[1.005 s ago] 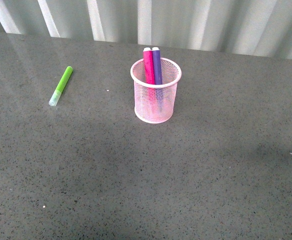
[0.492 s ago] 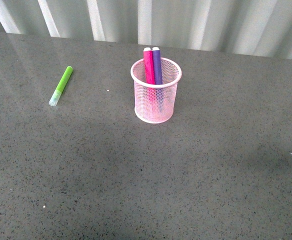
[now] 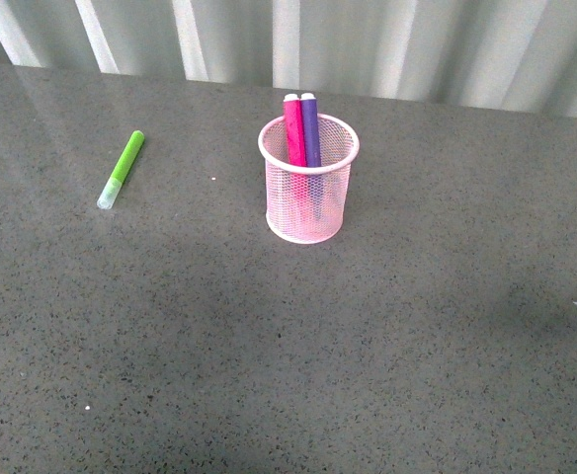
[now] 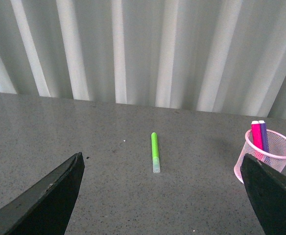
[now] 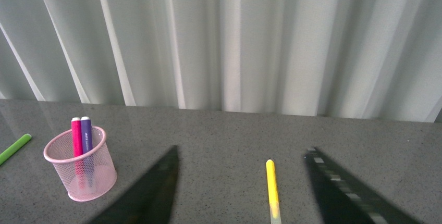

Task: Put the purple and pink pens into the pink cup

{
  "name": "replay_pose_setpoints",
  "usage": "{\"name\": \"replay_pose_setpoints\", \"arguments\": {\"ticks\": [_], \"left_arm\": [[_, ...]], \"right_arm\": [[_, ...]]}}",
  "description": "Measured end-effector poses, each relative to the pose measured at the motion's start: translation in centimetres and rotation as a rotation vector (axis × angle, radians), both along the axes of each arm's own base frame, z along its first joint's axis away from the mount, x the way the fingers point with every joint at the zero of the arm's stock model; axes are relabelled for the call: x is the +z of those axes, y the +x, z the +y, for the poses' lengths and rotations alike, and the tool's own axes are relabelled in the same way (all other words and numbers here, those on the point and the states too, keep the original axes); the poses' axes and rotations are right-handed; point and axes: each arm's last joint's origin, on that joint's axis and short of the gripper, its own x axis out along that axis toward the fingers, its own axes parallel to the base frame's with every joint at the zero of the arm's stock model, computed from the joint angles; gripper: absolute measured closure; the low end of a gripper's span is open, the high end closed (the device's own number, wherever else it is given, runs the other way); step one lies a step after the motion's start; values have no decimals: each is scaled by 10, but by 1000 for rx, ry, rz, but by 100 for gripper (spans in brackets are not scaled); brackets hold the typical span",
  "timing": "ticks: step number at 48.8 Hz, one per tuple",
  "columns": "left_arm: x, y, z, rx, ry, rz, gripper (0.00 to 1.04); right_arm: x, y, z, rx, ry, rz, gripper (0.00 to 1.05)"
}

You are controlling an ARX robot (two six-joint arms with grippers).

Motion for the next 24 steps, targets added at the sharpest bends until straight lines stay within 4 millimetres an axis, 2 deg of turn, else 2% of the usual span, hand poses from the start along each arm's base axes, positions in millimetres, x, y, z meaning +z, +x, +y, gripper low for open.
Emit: {"name": "replay_pose_setpoints", "arguments": {"ticks": [4,24], "left_arm": [[0,0,0,0,0,0,7],[0,0,0,0,0,0,7]], "right_arm": [[0,0,0,0,1,0,5],[0,0,0,0,0,0,7]]}}
